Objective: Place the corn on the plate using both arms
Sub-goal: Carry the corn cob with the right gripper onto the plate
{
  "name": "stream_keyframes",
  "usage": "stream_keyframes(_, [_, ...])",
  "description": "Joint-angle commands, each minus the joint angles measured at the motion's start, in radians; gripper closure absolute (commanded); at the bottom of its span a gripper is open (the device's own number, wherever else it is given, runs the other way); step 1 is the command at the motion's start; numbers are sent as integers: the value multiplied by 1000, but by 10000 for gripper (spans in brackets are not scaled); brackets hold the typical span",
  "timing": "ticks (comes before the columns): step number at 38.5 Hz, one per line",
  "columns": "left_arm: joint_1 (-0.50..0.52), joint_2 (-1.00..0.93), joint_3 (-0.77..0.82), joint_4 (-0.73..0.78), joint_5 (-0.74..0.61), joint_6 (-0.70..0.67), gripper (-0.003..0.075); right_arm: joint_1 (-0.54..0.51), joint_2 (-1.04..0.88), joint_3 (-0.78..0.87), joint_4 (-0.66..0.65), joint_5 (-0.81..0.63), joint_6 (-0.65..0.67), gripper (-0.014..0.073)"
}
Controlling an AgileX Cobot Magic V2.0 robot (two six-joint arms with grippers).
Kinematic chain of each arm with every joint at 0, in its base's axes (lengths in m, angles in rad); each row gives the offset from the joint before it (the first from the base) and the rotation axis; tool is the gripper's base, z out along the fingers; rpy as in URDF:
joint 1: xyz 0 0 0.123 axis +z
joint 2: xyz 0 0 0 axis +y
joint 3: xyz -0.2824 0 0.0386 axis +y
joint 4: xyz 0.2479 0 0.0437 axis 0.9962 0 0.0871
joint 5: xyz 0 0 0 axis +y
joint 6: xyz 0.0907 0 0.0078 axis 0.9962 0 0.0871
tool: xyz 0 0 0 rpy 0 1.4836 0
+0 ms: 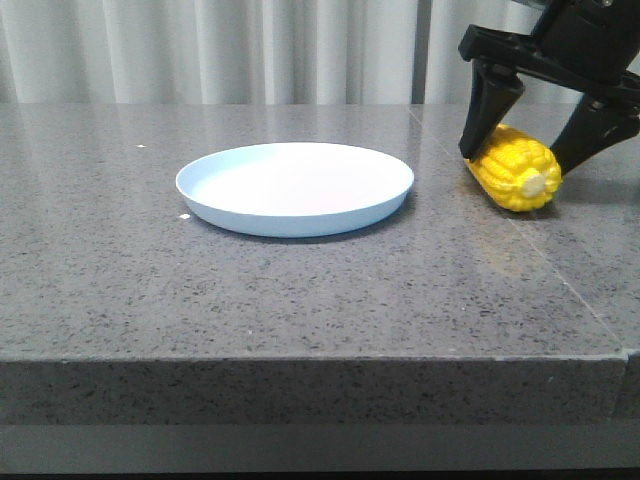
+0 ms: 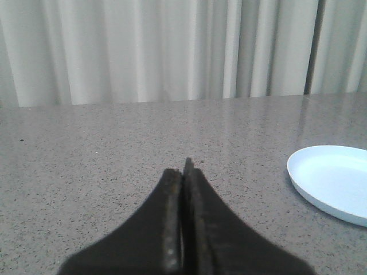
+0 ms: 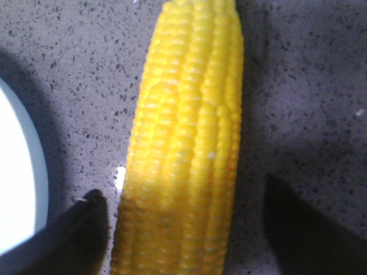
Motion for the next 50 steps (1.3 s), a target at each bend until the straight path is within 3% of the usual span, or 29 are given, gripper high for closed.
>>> stream_keyframes(1, [1, 11, -27, 4, -85, -9, 741, 1, -44, -32, 32, -23, -9, 219])
stream_keyframes(6, [1, 11, -27, 4, -85, -9, 741, 1, -44, -32, 44, -23, -9, 449])
stream_keyframes(9, [1, 11, -27, 4, -85, -9, 741, 1, -54, -32, 45, -10, -9, 519])
stream_keyframes(20, [1, 11, -27, 4, -85, -9, 741, 13, -173, -32, 101, -51, -9, 524])
stream_keyframes(27, [1, 11, -27, 4, -85, -9, 741, 100, -197, -48, 140, -75, -10, 524])
stream_keyframes(40, [1, 11, -27, 4, -85, -9, 741, 309, -35, -218, 141, -58, -10, 514])
stream_keyframes(50, [1, 11, -27, 4, -85, -9, 741, 325, 69, -245, 141, -49, -10, 514])
